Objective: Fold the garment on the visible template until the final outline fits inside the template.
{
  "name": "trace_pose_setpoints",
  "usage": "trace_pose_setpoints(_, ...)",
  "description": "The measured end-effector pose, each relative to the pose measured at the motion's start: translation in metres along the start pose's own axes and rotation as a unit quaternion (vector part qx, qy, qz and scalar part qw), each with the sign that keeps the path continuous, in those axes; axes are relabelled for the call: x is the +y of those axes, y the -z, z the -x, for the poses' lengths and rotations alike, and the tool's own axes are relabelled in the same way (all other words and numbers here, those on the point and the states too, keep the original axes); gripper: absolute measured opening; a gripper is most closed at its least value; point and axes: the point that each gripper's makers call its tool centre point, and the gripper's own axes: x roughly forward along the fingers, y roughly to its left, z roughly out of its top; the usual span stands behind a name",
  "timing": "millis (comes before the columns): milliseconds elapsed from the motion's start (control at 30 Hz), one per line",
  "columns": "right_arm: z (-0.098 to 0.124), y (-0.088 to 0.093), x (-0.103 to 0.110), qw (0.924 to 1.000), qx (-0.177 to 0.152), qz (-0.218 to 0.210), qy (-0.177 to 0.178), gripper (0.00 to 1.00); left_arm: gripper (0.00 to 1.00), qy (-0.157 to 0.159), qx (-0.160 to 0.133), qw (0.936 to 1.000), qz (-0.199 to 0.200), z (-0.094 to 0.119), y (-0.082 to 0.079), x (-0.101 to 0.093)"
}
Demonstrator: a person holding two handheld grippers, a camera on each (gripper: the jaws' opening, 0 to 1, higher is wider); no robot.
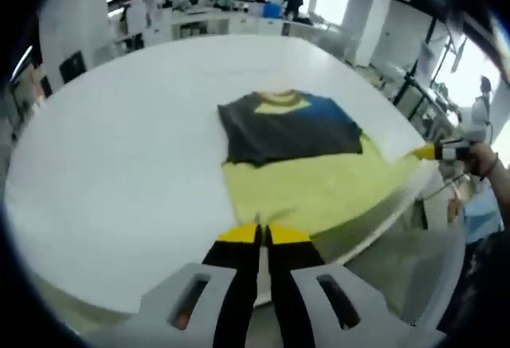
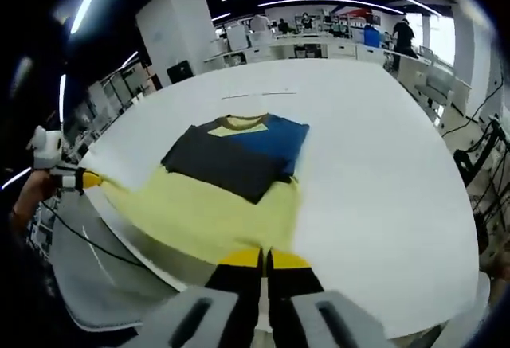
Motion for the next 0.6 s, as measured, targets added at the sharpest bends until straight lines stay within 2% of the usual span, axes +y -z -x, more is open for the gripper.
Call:
trace_pose_setpoints(200, 0.000, -0.030, 0.001, 0.9996, -0.026, 0.008, -0.004, 0.00, 0.00, -0.005, -0.023, 0.9997, 0.001, 0.001, -0.020, 0.006)
trace_pose_setpoints(300, -0.001, -0.041, 0.001, 0.9994, -0.033, 0.014, -0.004, 0.00, 0.00, -0.012, -0.043, 0.9990, 0.001, 0.002, -0.035, 0.011)
trace_pose_setpoints(333, -0.002, -0.048, 0.000, 0.9991, -0.039, 0.017, -0.005, 0.00, 0.00, -0.016, -0.066, 0.9976, -0.012, 0.003, -0.046, 0.013)
trace_pose_setpoints(367, -0.002, -0.053, -0.001, 0.9989, -0.043, 0.020, -0.004, 0.00, 0.00, -0.024, -0.074, 0.9967, -0.020, 0.004, -0.052, 0.015)
trace_pose_setpoints(600, -0.006, -0.091, -0.002, 0.9963, -0.078, 0.037, -0.005, 0.00, 0.00, -0.049, -0.105, 0.9931, -0.017, 0.001, -0.079, 0.026)
